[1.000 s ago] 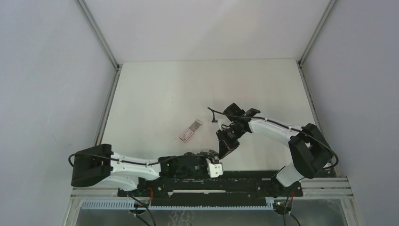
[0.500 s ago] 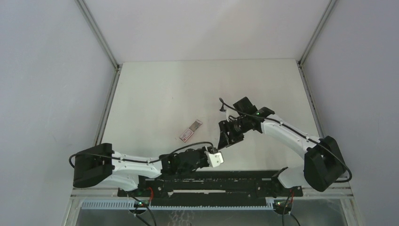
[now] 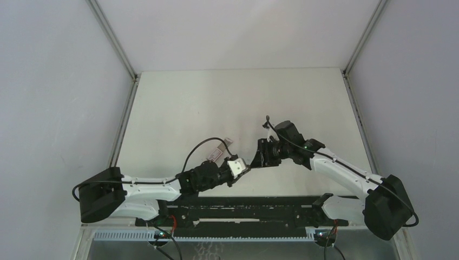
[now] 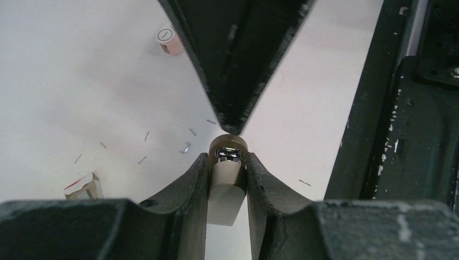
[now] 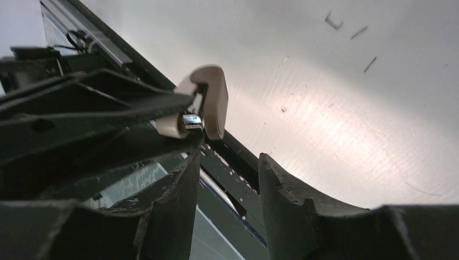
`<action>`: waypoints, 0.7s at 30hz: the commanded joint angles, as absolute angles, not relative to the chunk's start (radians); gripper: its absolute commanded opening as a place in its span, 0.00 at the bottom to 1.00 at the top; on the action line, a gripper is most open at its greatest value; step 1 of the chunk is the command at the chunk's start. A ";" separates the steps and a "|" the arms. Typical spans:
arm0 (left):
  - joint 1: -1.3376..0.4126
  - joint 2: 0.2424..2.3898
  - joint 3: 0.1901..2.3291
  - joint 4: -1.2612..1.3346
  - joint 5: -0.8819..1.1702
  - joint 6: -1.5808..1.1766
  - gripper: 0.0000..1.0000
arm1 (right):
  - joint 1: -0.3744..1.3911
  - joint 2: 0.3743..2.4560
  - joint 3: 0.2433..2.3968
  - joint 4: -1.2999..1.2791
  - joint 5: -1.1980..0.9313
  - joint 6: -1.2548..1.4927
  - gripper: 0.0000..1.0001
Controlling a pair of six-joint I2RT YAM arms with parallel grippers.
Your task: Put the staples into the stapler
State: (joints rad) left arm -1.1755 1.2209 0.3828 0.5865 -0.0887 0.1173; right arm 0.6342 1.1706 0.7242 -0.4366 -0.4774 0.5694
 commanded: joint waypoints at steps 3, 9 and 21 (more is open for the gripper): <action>-1.166 1.180 0.359 0.663 -0.032 0.086 0.00 | 0.643 1.145 0.728 -0.298 -0.441 0.668 0.38; -1.165 1.177 0.358 0.662 -0.031 0.086 0.00 | 0.657 1.187 0.727 -0.293 -0.467 0.665 0.33; -1.162 1.180 0.359 0.663 -0.046 0.089 0.00 | 0.678 1.222 0.727 -0.326 -0.455 0.650 0.27</action>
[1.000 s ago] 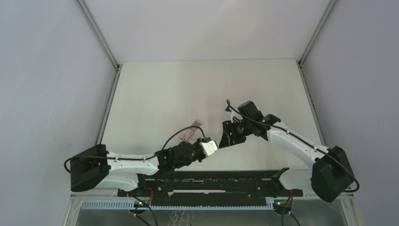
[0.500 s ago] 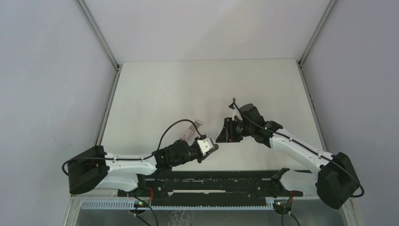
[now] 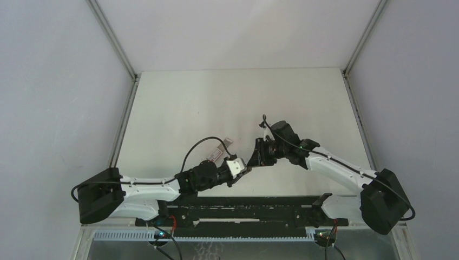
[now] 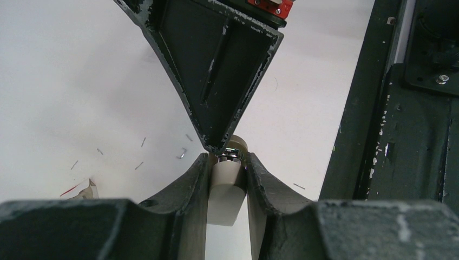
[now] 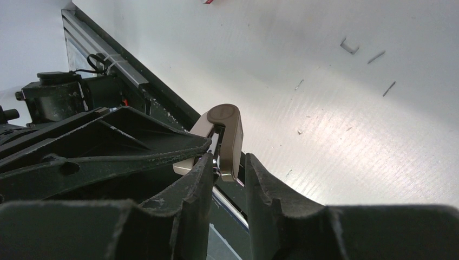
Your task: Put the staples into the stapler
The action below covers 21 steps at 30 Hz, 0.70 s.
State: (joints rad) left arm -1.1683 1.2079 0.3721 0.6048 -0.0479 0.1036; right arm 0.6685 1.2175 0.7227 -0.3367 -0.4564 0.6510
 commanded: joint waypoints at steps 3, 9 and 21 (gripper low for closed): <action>-1.162 1.181 0.359 0.663 -0.051 0.090 0.00 | 0.682 1.231 0.727 -0.327 -0.454 0.650 0.25; -1.162 1.181 0.357 0.667 -0.062 0.091 0.00 | 0.688 1.238 0.727 -0.338 -0.443 0.652 0.25; -1.162 1.174 0.350 0.676 -0.080 0.094 0.00 | 0.707 1.239 0.727 -0.344 -0.456 0.658 0.23</action>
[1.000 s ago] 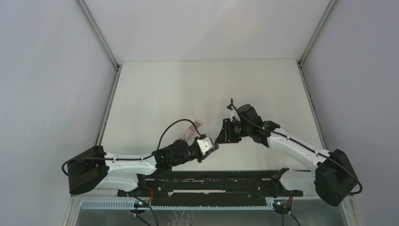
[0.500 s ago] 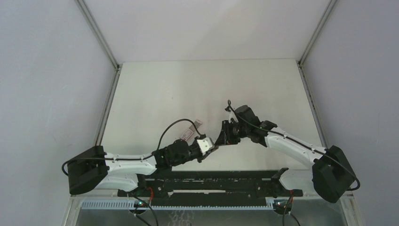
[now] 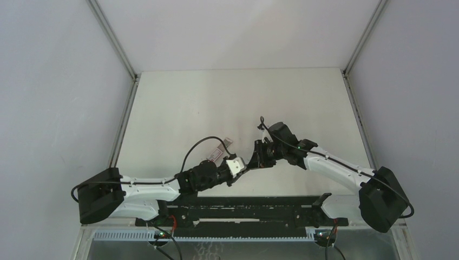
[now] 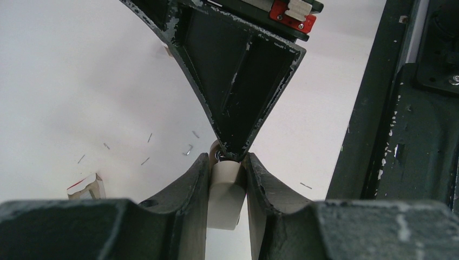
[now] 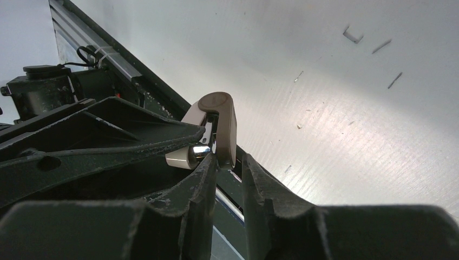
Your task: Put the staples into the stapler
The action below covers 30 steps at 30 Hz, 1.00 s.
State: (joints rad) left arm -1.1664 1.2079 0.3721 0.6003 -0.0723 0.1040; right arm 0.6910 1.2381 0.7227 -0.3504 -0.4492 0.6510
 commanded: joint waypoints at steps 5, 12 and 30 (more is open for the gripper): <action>-1.163 1.166 0.342 0.684 -0.076 0.094 0.00 | 0.714 1.254 0.727 -0.323 -0.461 0.662 0.19; -1.161 1.158 0.336 0.695 -0.067 0.095 0.00 | 0.718 1.259 0.727 -0.278 -0.490 0.673 0.13; -1.160 0.995 0.357 0.612 -0.349 -0.137 0.94 | 0.729 1.183 0.680 -0.144 -0.169 0.668 0.00</action>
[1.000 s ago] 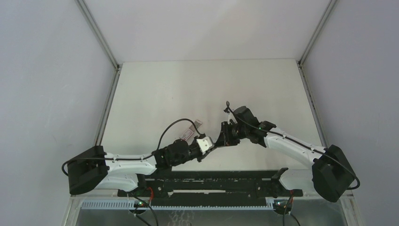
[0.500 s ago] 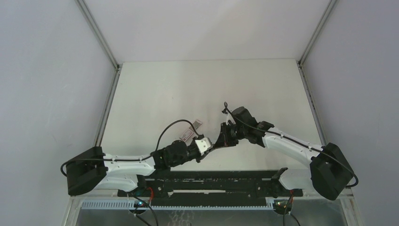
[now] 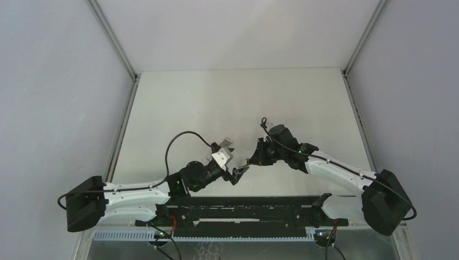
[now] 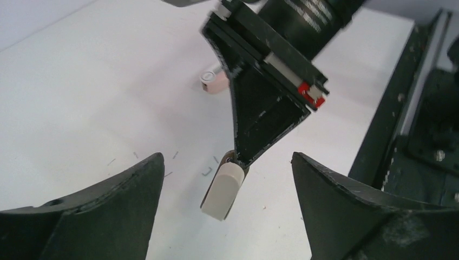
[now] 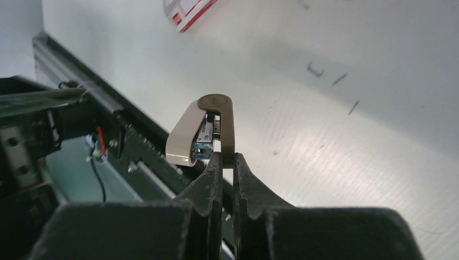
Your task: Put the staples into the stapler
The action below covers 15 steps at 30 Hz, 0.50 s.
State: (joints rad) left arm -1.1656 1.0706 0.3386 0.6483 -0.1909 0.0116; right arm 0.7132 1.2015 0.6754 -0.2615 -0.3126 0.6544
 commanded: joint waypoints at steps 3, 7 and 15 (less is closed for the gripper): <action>-1.135 0.964 0.457 0.392 -0.475 -0.333 0.95 | 0.748 1.201 0.680 -0.105 -0.094 0.685 0.00; -1.030 0.953 0.495 0.185 -0.404 -0.613 0.95 | 0.792 1.230 0.680 -0.060 0.015 0.721 0.00; -0.960 0.985 0.481 0.174 -0.293 -0.773 0.93 | 0.872 1.315 0.722 -0.038 0.128 0.757 0.00</action>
State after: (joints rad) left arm -0.9718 0.9653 0.4408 0.2127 -0.3374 -0.6582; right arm 0.8333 1.2881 0.6746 -0.1017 0.0387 0.7265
